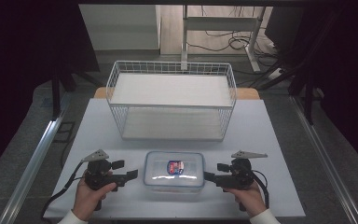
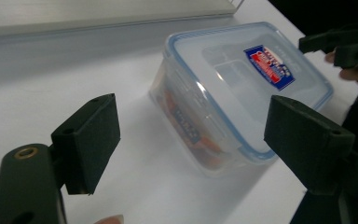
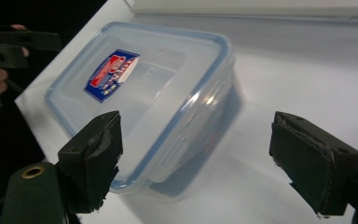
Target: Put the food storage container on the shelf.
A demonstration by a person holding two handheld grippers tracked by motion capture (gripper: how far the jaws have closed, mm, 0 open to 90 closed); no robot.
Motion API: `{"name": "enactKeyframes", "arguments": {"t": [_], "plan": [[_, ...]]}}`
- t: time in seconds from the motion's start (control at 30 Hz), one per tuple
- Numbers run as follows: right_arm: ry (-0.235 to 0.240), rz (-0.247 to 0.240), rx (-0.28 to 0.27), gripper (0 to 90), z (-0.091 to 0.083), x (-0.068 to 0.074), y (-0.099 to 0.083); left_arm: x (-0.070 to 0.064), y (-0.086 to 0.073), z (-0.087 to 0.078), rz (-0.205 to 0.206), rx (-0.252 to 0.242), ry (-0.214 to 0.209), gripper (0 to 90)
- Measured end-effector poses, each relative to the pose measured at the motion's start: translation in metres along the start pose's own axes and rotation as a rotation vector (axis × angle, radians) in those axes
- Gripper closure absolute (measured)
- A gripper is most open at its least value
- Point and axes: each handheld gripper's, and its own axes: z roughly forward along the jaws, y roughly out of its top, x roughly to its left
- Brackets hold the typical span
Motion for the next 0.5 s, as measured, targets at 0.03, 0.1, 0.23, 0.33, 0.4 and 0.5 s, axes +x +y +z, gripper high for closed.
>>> {"name": "enactKeyframes", "arguments": {"t": [0.03, 0.1, 0.23, 0.33, 0.4, 0.5], "plan": [[0.008, 0.008, 0.002, 17.3, 0.001, 0.000, 0.000, 0.000, 0.000, 0.000, 0.000, 0.000, 0.000, 18.0], [0.030, 0.025, 0.007, 17.4, 0.005, -0.001, 0.000, 0.003, 0.001, 0.009, -0.044, 0.014, -0.041, 18.0], [0.063, 0.050, 0.019, 18.7, 0.014, -0.002, 0.002, 0.006, 0.000, 0.021, -0.089, 0.042, -0.077, 18.3], [0.093, 0.063, 0.020, 18.7, 0.019, -0.002, 0.003, 0.008, 0.000, 0.029, -0.135, 0.051, -0.132, 18.5], [0.102, 0.065, 0.017, 19.0, 0.020, -0.002, 0.003, 0.009, 0.001, 0.033, -0.166, 0.052, -0.154, 18.5], [0.099, 0.058, 0.016, 19.0, 0.020, -0.001, 0.003, 0.013, 0.002, 0.038, -0.190, 0.052, -0.170, 19.0]]}}
